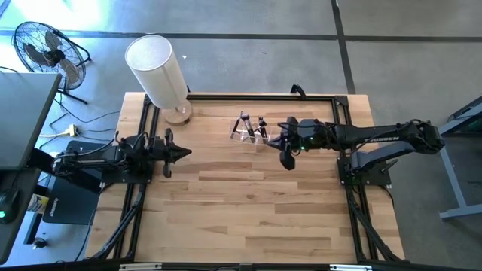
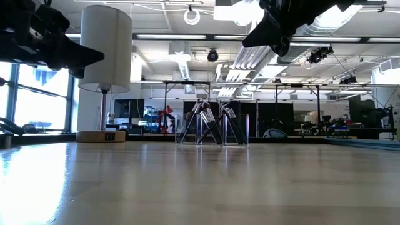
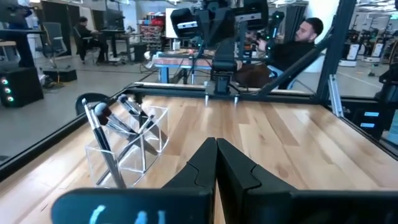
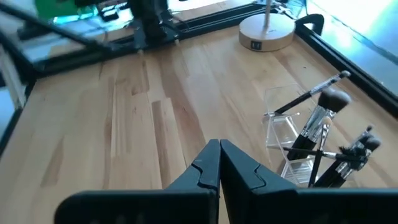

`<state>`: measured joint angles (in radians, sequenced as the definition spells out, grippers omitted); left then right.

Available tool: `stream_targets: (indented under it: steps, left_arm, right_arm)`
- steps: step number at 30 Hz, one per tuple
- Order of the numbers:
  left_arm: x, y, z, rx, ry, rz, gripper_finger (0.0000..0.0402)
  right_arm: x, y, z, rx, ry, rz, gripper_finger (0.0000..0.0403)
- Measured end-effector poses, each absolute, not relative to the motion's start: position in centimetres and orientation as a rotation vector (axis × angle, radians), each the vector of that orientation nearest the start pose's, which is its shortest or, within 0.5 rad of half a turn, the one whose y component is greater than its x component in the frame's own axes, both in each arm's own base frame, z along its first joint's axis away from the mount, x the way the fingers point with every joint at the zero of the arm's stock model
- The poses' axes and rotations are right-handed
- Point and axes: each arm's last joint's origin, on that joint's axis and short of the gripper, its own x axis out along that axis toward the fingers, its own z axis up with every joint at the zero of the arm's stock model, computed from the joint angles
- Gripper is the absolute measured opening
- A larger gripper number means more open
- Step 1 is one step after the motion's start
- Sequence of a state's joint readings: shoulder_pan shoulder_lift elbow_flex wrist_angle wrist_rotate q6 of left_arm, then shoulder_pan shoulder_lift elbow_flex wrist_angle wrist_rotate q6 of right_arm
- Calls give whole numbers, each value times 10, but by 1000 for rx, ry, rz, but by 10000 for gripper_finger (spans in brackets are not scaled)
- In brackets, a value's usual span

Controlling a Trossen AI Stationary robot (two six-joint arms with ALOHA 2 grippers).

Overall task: Put items in baskets/containers
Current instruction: Return to Home Position

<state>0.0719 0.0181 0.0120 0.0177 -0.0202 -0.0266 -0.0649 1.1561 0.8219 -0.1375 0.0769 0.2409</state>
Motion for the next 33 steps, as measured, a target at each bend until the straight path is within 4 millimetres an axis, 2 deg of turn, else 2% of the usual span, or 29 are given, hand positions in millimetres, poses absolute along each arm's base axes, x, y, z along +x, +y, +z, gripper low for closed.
stream_targets:
  steps: [5, 8, 12, 17, 21, 28, 33]
  left_arm:
    - [98, 8, 168, -30, -11, 89, 1]
    - [98, 8, 168, -30, -11, 89, 1]
    - [98, 8, 168, -30, -11, 89, 1]
    - [98, 8, 168, -30, -11, 89, 1]
    - [98, 8, 168, -30, -11, 89, 1]
    - [98, 8, 168, -31, -11, 89, 1]
    - [98, 8, 168, -31, -12, 89, 1]
  right_arm:
    - [248, -15, 272, 119, 502, -126, 1]
    - [243, -14, 255, 87, 524, -112, 1]
    - [231, -12, 232, 105, 462, -83, 1]
    - [202, -10, 211, 199, 374, -71, 0]
    - [174, -5, 202, 271, 300, -16, 0]
    - [139, 3, 196, 222, 95, -11, 0]
    - [121, 8, 180, 225, -19, 55, 0]
